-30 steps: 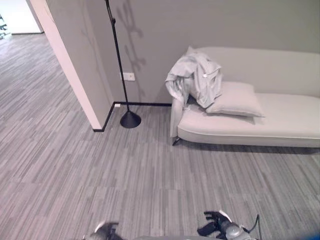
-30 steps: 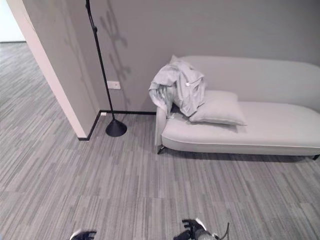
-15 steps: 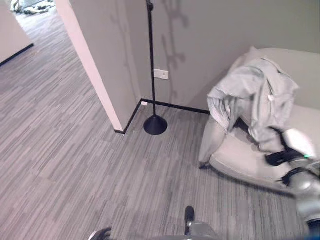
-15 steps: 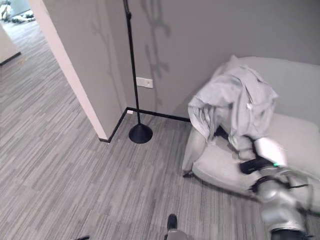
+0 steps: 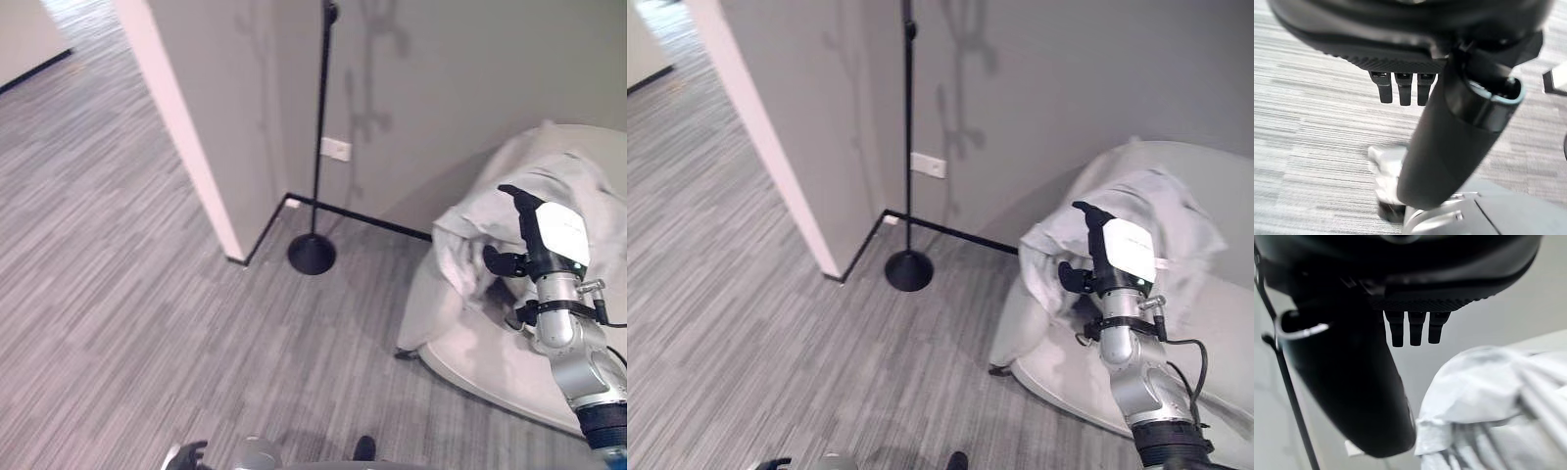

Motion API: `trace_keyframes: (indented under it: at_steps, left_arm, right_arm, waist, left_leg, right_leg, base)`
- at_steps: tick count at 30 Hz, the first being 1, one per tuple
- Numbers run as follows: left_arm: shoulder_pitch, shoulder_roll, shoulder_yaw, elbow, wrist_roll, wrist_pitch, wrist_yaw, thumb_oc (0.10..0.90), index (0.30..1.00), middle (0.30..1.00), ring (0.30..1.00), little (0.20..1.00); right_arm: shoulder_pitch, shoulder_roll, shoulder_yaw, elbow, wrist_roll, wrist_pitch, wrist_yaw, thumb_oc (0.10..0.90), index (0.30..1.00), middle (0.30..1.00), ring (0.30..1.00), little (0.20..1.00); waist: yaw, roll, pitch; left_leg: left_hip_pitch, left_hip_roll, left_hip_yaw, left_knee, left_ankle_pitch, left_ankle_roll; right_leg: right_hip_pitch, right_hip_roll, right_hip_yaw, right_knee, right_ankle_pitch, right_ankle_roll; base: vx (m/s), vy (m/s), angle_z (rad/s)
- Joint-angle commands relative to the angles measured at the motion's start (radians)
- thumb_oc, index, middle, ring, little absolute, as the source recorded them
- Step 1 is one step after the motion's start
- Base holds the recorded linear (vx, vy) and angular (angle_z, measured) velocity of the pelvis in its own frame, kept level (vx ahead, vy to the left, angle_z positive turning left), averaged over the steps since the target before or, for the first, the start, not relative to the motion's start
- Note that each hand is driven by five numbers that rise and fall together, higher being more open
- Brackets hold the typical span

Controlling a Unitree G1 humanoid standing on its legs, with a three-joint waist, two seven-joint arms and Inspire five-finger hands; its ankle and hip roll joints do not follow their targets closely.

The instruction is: Hang the clothes on the sofa on the clothes rack.

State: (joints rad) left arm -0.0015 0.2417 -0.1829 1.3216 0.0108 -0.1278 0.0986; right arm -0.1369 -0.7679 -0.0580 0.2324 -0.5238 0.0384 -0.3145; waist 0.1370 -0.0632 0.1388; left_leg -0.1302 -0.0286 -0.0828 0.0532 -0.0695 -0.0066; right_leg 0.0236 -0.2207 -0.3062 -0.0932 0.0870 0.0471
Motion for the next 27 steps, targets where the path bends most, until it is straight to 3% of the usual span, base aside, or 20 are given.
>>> trace_keyframes:
  at_steps: [1,2,5,8,9,11,13,15,16,20,21,24,27]
  left_arm:
    - [-0.025,0.015,-0.043,0.069,0.026,-0.016,-0.019,0.800,0.900,0.900,0.900,0.900]
    - [-0.026,0.010,-0.056,0.076,0.031,-0.009,-0.012,0.800,0.900,0.900,0.900,0.900]
    - [-0.018,0.013,-0.045,0.090,0.040,-0.005,-0.024,0.800,0.900,0.900,0.900,0.900]
    - [-0.022,0.028,-0.041,0.079,0.049,-0.013,-0.021,0.800,0.900,0.900,0.900,0.900]
    - [-0.027,0.043,-0.048,0.066,0.053,-0.015,-0.022,0.800,0.900,0.900,0.900,0.900]
    - [-0.028,0.046,-0.057,0.056,0.057,-0.018,-0.024,0.800,0.900,0.900,0.900,0.900]
    - [-0.039,0.055,-0.079,0.040,0.073,-0.022,-0.025,0.800,0.900,0.900,0.900,0.900]
    - [-0.061,0.060,-0.095,0.018,0.072,-0.031,-0.020,0.800,0.900,0.900,0.900,0.900]
    - [-0.062,0.060,-0.096,0.018,0.072,-0.031,-0.020,0.800,0.900,0.900,0.900,0.900]
    - [-0.074,0.063,-0.089,0.010,0.058,-0.034,-0.006,0.800,0.900,0.900,0.900,0.900]
    - [-0.070,0.062,-0.085,0.014,0.056,-0.033,-0.005,0.800,0.900,0.900,0.900,0.900]
    - [-0.062,0.062,-0.080,0.026,0.050,-0.031,-0.006,0.800,0.900,0.900,0.900,0.900]
    - [-0.049,0.054,-0.080,0.054,0.053,-0.029,-0.012,0.800,0.900,0.900,0.900,0.900]
  right_arm:
    - [-0.129,-0.065,-0.027,-0.035,0.010,-0.014,-0.097,0.800,0.900,0.900,0.900,0.900]
    - [-0.147,-0.050,-0.008,-0.029,0.025,-0.015,-0.094,0.800,0.900,0.900,0.900,0.900]
    - [-0.115,-0.023,-0.011,-0.038,0.011,-0.013,-0.083,0.800,0.900,0.900,0.900,0.900]
    - [-0.126,-0.023,-0.010,-0.034,-0.019,-0.002,-0.084,0.800,0.900,0.900,0.900,0.900]
    - [-0.127,-0.029,-0.015,-0.029,-0.039,0.012,-0.084,0.800,0.900,0.900,0.900,0.900]
    - [-0.127,-0.027,-0.017,-0.028,-0.041,0.017,-0.082,0.800,0.900,0.900,0.900,0.900]
    - [-0.116,-0.039,-0.031,-0.026,-0.048,0.028,-0.084,0.800,0.900,0.900,0.900,0.900]
    - [-0.098,-0.067,-0.069,-0.027,-0.054,0.042,-0.099,0.800,0.900,0.900,0.900,0.900]
    - [-0.096,-0.068,-0.071,-0.027,-0.054,0.042,-0.099,0.800,0.900,0.900,0.900,0.900]
    - [-0.084,-0.089,-0.105,-0.014,-0.058,0.060,-0.109,0.800,0.900,0.900,0.900,0.900]
    - [-0.076,-0.087,-0.112,-0.004,-0.052,0.063,-0.106,0.800,0.900,0.900,0.900,0.900]
    - [-0.069,-0.083,-0.114,0.001,-0.037,0.057,-0.096,0.800,0.900,0.900,0.900,0.900]
    - [-0.065,-0.061,-0.102,0.014,0.010,0.031,-0.085,0.800,0.900,0.900,0.900,0.900]
  waist:
    - [0.020,0.017,-0.062]
    - [0.018,0.019,-0.062]
    - [0.004,0.005,-0.067]
    - [0.000,0.008,-0.065]
    - [-0.011,0.015,-0.056]
    - [-0.012,0.016,-0.054]
    - [-0.019,0.018,-0.051]
    - [-0.027,0.024,-0.047]
    - [-0.026,0.025,-0.047]
    - [-0.025,0.021,-0.049]
    - [-0.018,0.011,-0.053]
    - [-0.012,0.000,-0.059]
    - [0.003,-0.020,-0.067]
  left_leg:
    - [0.125,-0.032,-0.043,-0.126,0.034,0.025]
    - [0.128,-0.037,-0.053,-0.119,0.034,0.044]
    - [0.163,-0.048,-0.048,-0.134,0.047,0.049]
    - [0.185,-0.042,-0.023,-0.140,0.041,0.050]
    - [0.208,-0.028,-0.017,-0.140,0.037,0.052]
    - [0.222,-0.023,-0.012,-0.140,0.030,0.053]
    - [0.238,-0.014,-0.013,-0.140,0.021,0.048]
    - [0.242,0.003,-0.027,-0.140,0.006,0.033]
    - [0.242,0.003,-0.026,-0.140,0.005,0.033]
    - [0.243,0.025,-0.036,-0.140,-0.011,0.017]
    - [0.235,0.034,-0.034,-0.140,-0.003,0.007]
    - [0.233,0.054,-0.030,-0.140,-0.005,-0.009]
    - [0.243,0.085,-0.022,-0.140,-0.020,-0.036]
  right_leg:
    - [0.004,0.142,0.077,0.036,-0.057,0.068]
    - [0.007,0.151,0.080,0.045,-0.073,0.061]
    - [0.006,0.141,0.071,0.133,-0.098,0.058]
    - [-0.020,0.128,0.071,0.271,-0.109,0.081]
    - [-0.069,0.120,0.077,0.382,-0.081,0.108]
    - [-0.099,0.107,0.077,0.425,-0.067,0.121]
    - [-0.118,0.074,0.078,0.406,-0.062,0.122]
    - [-0.110,0.034,0.112,0.304,-0.064,0.112]
    - [-0.107,0.036,0.111,0.296,-0.060,0.113]
    - [-0.086,-0.047,0.180,0.194,0.043,0.135]
    - [-0.081,-0.086,0.202,0.179,0.114,0.148]
    - [-0.069,-0.101,0.225,0.169,0.132,0.155]
    - [-0.038,-0.097,0.189,0.123,0.108,0.175]
  base:
    - [0.10,0.029,-0.40]
    - [0.04,0.027,-0.83]
    - [0.21,0.086,-0.37]
    - [0.16,0.135,-0.10]
    - [0.10,0.084,-0.45]
    - [0.09,0.055,-0.38]
    - [0.07,-0.033,-0.20]
    - [0.07,-0.110,-0.09]
    - [0.04,-0.095,0.09]
    - [0.05,-0.195,0.13]
    - [0.06,-0.234,0.26]
    - [0.08,-0.254,0.17]
    - [0.19,-0.271,-0.03]
